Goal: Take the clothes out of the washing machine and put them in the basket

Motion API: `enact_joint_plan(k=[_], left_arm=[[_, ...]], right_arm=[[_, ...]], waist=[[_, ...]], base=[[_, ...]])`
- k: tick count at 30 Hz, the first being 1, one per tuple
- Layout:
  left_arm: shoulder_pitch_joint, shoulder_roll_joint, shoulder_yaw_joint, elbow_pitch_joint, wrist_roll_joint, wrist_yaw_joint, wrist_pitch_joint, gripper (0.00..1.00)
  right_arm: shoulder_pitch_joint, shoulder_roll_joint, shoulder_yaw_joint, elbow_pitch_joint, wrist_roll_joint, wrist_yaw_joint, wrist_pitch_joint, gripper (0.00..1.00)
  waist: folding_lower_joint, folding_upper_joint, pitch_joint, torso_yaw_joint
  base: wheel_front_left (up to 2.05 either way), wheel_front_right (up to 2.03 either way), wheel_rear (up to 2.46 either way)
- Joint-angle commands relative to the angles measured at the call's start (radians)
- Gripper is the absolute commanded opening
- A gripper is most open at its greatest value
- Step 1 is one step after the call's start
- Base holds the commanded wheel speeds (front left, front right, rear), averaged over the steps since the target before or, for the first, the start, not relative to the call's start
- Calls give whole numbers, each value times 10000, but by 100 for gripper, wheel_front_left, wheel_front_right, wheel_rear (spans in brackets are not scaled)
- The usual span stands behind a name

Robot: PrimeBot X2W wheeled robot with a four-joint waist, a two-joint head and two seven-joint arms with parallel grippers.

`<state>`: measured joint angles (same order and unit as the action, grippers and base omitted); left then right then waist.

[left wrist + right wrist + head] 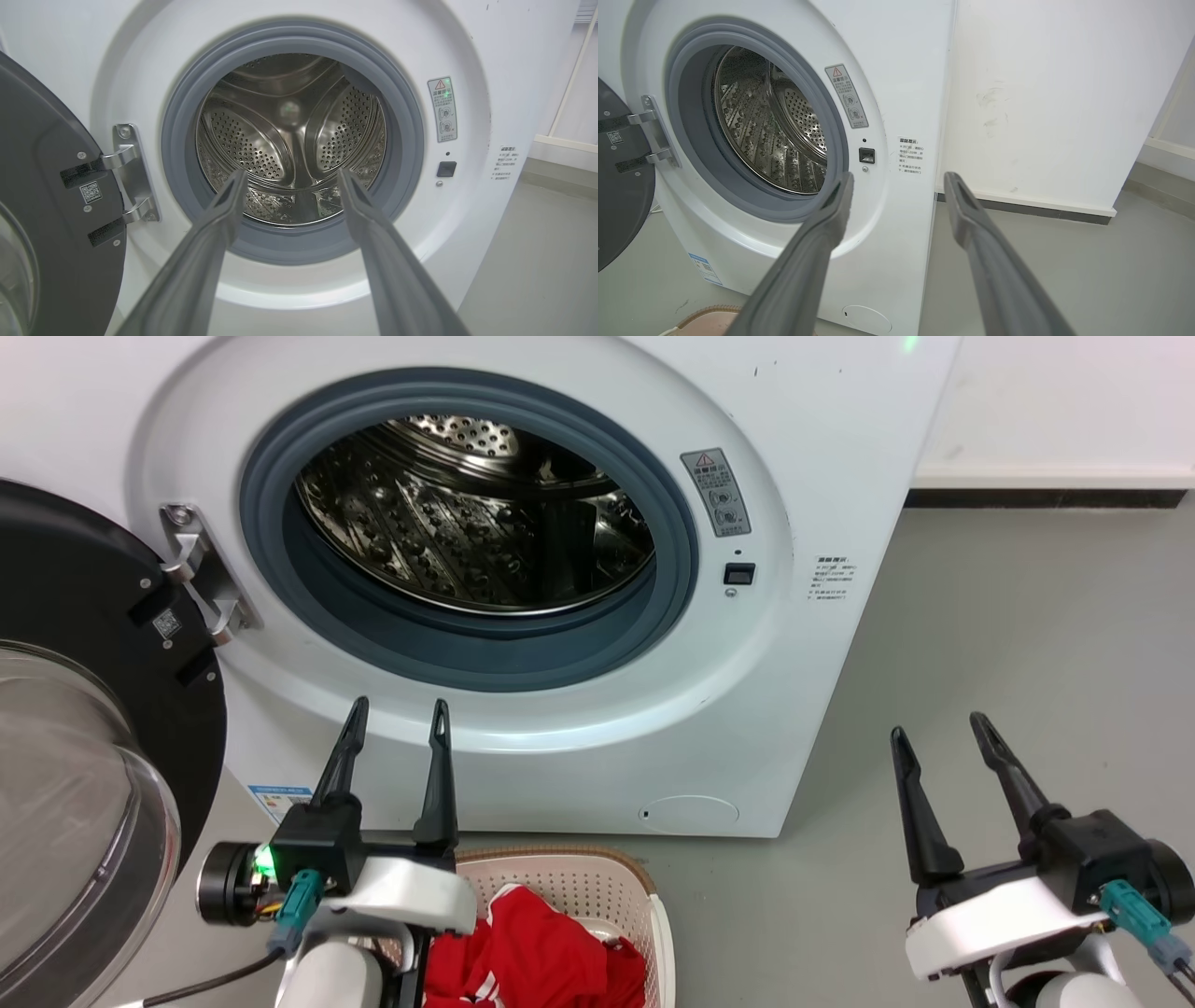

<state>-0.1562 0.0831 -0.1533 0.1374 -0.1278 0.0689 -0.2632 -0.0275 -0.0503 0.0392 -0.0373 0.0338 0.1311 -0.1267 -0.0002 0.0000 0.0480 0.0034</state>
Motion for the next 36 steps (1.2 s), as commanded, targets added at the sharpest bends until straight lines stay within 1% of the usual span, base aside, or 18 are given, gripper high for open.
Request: enact_joint_plan(k=[1,9,36], left_arm=[[172,34,41,-53,17,-43,-21,100],[758,92,157,-35,6,-76,-21,100],[619,184,253,151,-20,-205,-21,100]], right_arm=[[211,3,31,-55,-14,-7,18,100],[525,3,135,-96,108,-7,138,100],[467,3,124,67,340,-7,-27,100]], waist=[[2,0,-102,11],[2,0,-348,35],[2,0,-265,-70]], base=[[0,0,0],[0,0,0],[0,0,0]])
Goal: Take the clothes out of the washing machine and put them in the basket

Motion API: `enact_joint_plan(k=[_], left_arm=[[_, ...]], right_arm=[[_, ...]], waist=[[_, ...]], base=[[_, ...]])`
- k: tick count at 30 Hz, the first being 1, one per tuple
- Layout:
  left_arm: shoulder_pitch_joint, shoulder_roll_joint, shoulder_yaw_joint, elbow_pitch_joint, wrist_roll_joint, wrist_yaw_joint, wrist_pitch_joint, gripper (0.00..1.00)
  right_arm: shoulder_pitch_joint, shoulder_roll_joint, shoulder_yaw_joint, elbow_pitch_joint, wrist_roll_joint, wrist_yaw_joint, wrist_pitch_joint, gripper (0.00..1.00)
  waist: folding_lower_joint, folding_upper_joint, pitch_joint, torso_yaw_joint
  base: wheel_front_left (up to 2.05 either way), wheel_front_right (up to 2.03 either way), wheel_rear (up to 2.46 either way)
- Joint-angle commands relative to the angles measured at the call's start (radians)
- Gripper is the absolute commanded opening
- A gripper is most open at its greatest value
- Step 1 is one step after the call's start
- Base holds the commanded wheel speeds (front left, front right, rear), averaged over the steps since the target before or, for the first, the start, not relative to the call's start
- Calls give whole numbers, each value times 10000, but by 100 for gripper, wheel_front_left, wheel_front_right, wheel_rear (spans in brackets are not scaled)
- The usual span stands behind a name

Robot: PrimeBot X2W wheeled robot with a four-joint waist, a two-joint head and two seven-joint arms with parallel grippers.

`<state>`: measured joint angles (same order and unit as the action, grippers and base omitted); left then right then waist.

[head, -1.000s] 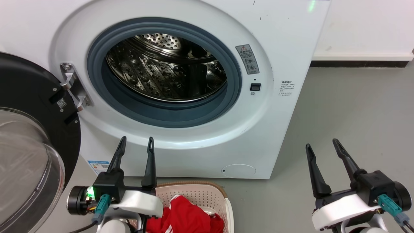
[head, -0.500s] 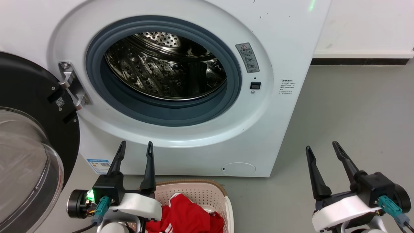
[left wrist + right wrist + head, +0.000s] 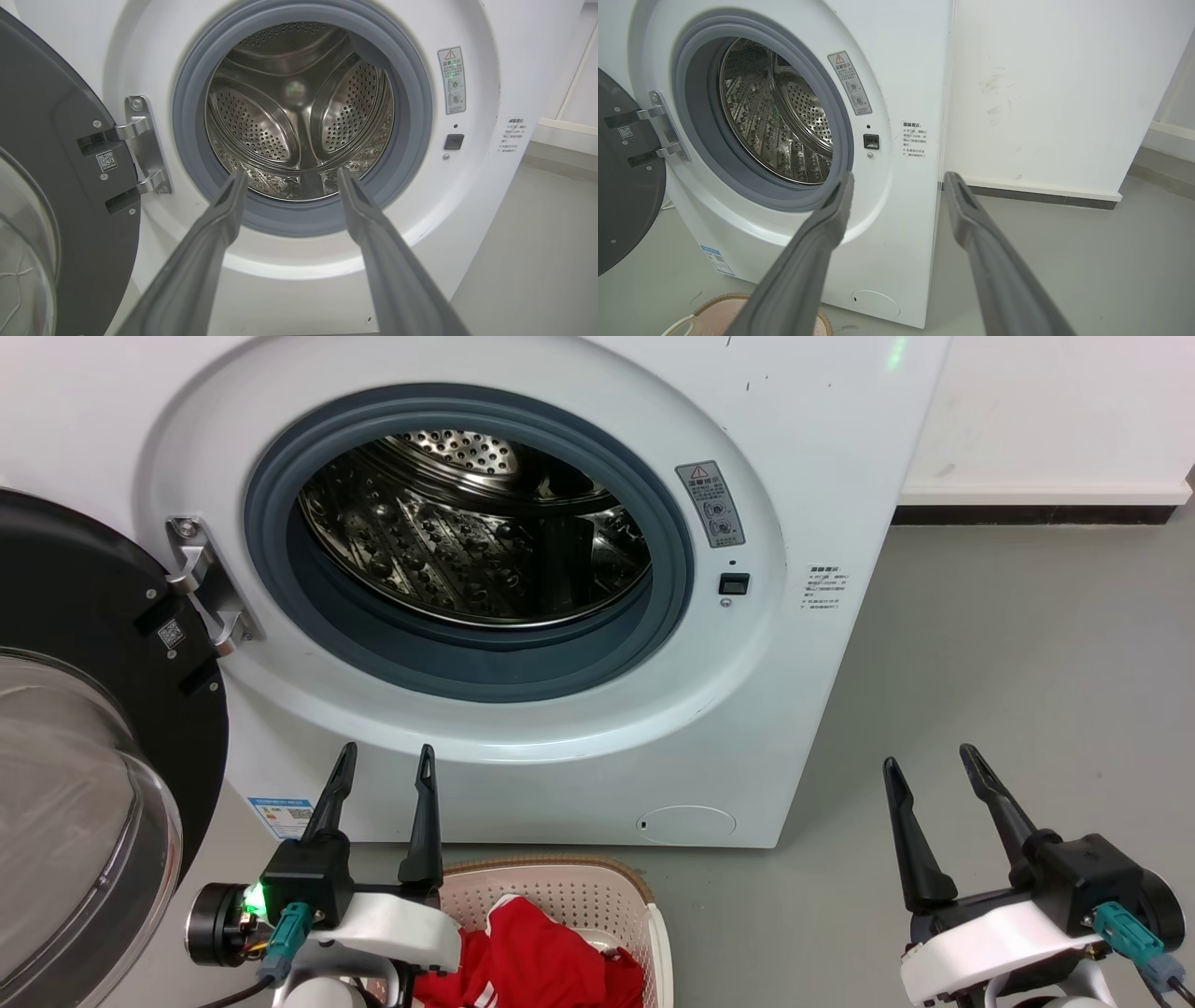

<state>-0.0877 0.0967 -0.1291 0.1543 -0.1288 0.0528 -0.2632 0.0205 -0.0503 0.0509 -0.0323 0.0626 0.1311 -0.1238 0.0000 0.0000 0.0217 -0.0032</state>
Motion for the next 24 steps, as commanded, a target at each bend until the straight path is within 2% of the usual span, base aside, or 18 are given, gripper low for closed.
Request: enact_joint_plan(k=[1,3,4,9,15,24], left_arm=[[-68,50,11,-29,-3,-44,-21,100],[-70,37,1,-53,-62,-76,-21,100],[14,-2,0,2,-46,-59,0,0],[52,-54,110,259,-426,-110,142,0],[17,-93,346,322,-1853,-280,515,0],[6,-135,564,355,-3319,-455,861,0]], right_arm=[[-3,3,11,22,59,-7,-65,100],[2,3,20,30,67,-5,-79,100],[10,0,13,44,73,0,0,0],[141,0,51,189,481,0,1,0],[-35,-122,-14,456,2118,0,157,0],[-216,-213,-65,739,3742,-1,303,0]], waist=[[0,0,-8,-7],[0,0,-8,-15],[0,0,-8,-15],[0,0,-11,-15],[0,0,-21,-11],[0,0,-33,-9]], base=[[0,0,0],[0,0,0],[0,0,0],[0,0,0],[0,0,0],[0,0,0]])
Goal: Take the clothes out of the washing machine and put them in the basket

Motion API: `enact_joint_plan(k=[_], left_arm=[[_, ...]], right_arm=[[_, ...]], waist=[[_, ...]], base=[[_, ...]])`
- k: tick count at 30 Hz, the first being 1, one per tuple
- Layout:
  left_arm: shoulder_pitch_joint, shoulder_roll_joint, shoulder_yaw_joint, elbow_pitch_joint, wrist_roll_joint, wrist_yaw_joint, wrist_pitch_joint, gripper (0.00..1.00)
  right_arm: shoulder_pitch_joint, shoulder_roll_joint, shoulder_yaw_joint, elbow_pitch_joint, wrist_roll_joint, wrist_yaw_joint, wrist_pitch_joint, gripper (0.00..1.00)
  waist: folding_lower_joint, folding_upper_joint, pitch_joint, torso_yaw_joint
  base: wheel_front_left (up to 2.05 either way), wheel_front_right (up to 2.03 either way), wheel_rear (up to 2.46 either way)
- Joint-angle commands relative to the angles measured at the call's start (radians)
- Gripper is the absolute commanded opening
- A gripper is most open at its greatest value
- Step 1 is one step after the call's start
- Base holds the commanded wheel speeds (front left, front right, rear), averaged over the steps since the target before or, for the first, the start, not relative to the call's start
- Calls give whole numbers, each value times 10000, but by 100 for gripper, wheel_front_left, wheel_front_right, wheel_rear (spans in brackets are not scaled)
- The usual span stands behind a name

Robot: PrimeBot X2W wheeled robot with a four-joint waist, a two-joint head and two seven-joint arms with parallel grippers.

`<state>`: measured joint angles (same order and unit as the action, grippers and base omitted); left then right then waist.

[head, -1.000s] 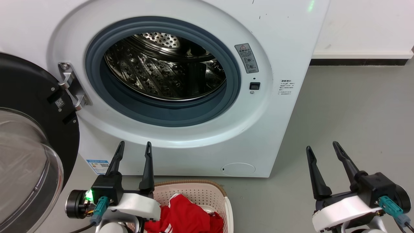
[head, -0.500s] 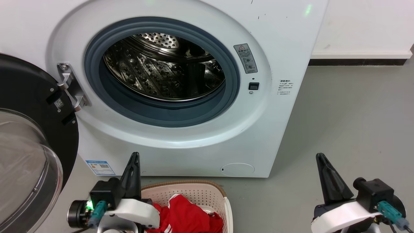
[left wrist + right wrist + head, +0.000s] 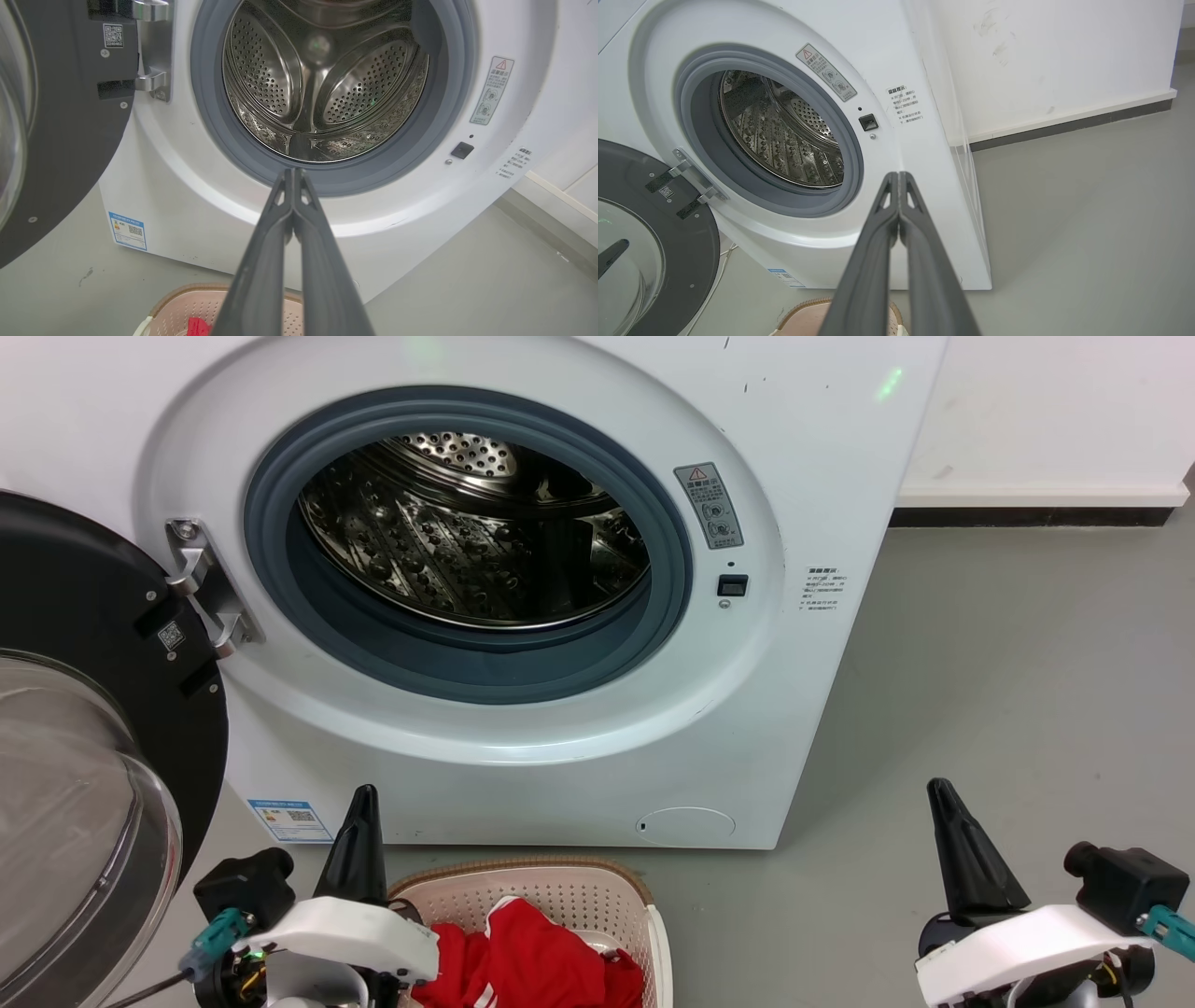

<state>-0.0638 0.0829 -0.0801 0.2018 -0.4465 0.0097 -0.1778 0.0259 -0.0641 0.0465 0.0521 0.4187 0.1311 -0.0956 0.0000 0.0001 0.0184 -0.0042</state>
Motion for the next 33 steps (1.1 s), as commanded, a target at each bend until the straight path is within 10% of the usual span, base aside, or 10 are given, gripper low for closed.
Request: enact_joint_plan(k=[1,33], left_arm=[[-236,-2,100,-115,-318,-45,49,0],[-378,-140,900,105,-5222,-649,1294,0]], right_arm=[[-289,-84,-28,-74,375,-1,41,0],[-769,-240,-380,761,5649,-2,663,0]], waist=[[0,-1,-1,1],[0,-1,-49,14]], base=[[0,0,0],[0,0,0]])
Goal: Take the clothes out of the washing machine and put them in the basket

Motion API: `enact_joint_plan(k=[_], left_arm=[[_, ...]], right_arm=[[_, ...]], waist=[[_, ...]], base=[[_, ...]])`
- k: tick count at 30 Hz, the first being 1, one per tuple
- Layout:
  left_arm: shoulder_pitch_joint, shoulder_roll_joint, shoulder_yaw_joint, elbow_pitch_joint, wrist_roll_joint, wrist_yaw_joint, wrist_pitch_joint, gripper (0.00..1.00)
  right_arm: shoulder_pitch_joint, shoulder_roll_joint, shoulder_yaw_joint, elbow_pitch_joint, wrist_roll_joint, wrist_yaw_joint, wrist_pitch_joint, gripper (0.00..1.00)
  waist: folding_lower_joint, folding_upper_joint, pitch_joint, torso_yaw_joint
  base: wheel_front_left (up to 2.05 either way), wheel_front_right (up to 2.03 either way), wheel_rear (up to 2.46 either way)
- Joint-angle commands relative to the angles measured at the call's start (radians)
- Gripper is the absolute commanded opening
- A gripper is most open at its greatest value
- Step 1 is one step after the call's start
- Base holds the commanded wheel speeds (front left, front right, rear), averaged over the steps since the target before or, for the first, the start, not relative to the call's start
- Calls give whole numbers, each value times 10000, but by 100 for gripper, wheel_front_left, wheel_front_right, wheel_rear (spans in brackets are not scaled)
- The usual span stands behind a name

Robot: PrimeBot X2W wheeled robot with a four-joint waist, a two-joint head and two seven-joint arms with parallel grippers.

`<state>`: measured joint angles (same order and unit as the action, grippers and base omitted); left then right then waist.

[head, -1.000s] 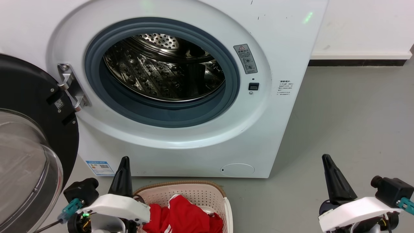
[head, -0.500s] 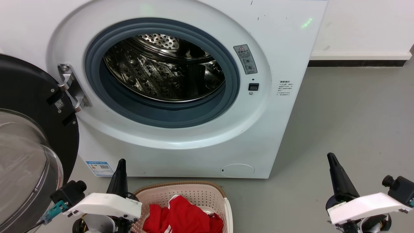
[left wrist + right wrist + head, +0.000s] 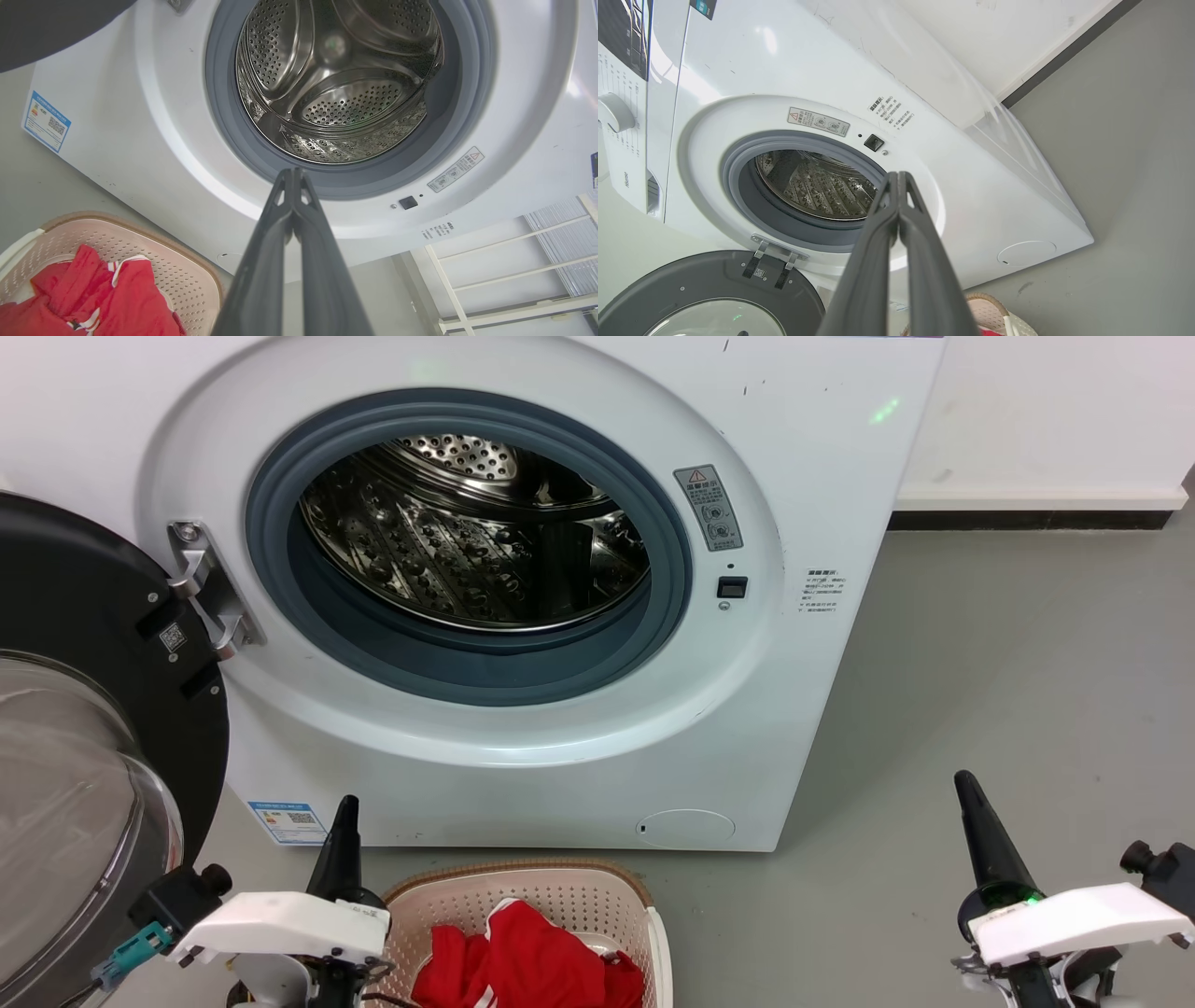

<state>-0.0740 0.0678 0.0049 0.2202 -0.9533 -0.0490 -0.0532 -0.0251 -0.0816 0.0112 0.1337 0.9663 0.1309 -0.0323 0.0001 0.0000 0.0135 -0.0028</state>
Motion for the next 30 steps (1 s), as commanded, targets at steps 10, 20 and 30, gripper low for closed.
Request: enact_joint_plan(k=[10,20,30], left_arm=[[-293,-21,246,-20,-1301,-203,339,0],[-317,-50,421,32,-2340,-340,613,0],[-344,-82,579,84,-3293,-442,862,0]], right_arm=[[-367,-75,-150,146,1374,0,207,0],[-461,-73,-270,332,2461,0,380,0],[-560,-63,-389,501,3456,0,539,0]], waist=[[-1,0,-15,4],[-1,0,-29,8],[-1,0,-43,12]], base=[[0,0,0],[0,0,0],[0,0,0]])
